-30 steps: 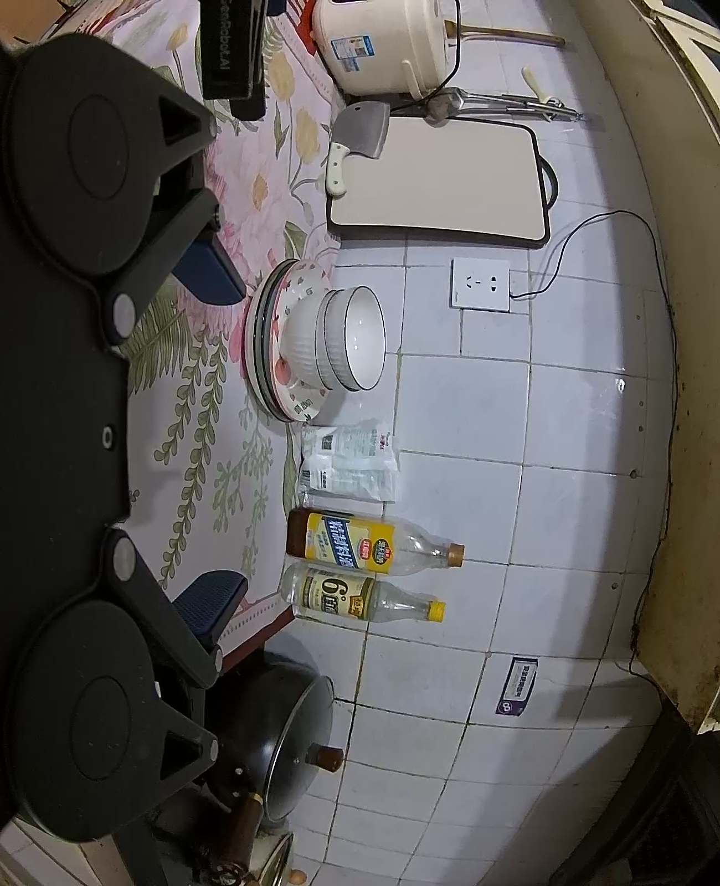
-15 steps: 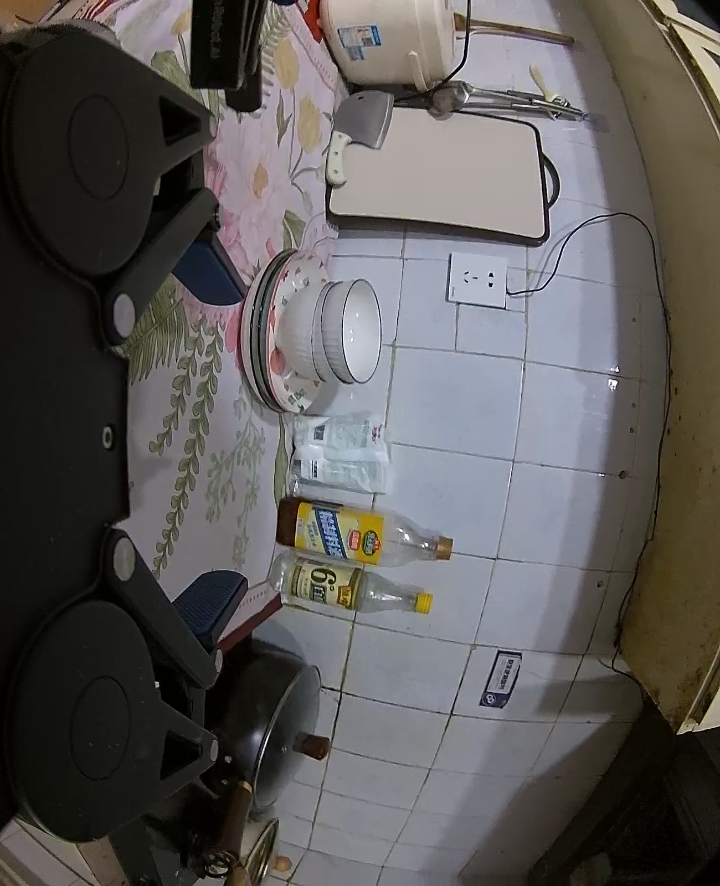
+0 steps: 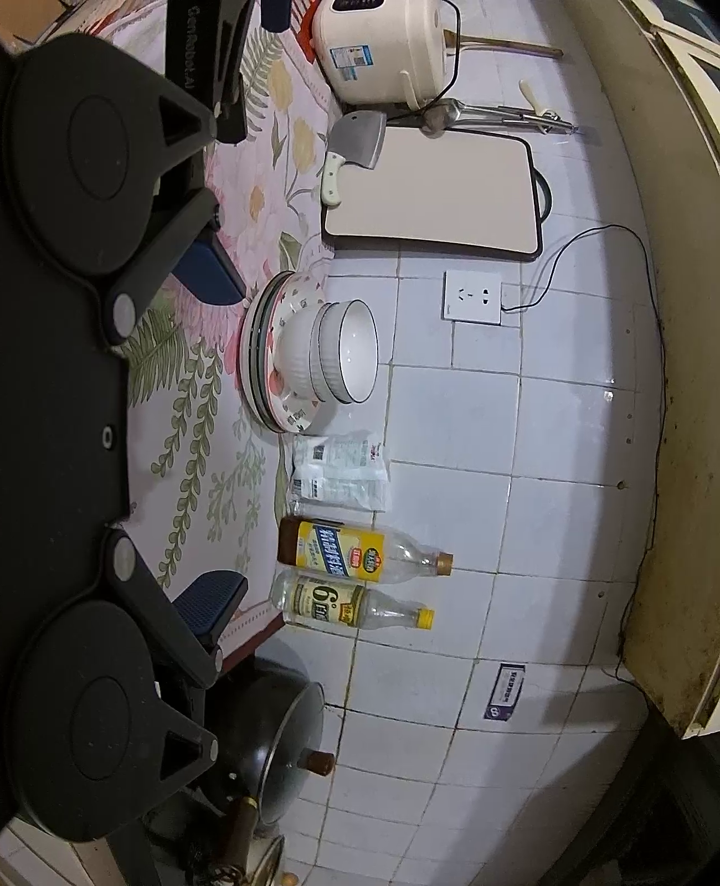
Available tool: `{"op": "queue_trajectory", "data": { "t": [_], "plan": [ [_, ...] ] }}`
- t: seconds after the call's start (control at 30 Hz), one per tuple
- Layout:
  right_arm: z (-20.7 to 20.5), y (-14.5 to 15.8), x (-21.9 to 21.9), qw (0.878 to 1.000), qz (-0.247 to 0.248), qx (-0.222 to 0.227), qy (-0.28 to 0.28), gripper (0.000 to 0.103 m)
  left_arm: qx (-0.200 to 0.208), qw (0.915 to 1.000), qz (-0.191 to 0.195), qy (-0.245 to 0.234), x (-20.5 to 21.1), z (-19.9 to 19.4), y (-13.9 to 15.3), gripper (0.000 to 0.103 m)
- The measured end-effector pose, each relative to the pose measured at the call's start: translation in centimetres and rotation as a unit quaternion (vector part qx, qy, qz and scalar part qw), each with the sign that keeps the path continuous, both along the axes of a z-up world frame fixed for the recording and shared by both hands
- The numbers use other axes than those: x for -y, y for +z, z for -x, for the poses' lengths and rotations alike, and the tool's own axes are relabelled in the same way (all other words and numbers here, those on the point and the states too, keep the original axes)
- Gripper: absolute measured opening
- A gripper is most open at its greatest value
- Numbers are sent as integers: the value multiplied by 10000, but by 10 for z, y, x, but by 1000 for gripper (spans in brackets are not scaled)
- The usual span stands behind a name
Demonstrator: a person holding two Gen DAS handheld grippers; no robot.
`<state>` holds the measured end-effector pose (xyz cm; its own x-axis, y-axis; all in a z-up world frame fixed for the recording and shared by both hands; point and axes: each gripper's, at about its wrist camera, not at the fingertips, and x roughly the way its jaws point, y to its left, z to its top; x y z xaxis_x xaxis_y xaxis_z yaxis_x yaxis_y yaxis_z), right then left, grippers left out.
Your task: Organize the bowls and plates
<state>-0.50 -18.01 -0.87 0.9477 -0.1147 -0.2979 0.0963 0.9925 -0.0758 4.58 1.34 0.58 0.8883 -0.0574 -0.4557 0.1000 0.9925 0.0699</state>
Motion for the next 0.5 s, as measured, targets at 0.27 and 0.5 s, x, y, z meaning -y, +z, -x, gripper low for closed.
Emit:
{"op": "queue_trajectory", "data": {
  "t": [0.27, 0.5],
  "plan": [
    [-2, -2, 1, 9998, -101, -148, 38, 103, -77, 9999, 36, 126, -4, -7, -4, 103],
    [-4, -4, 3, 9998, -117, -187, 18, 103, -102, 9998, 70, 127, -6, -7, -4, 103]
  ]
}}
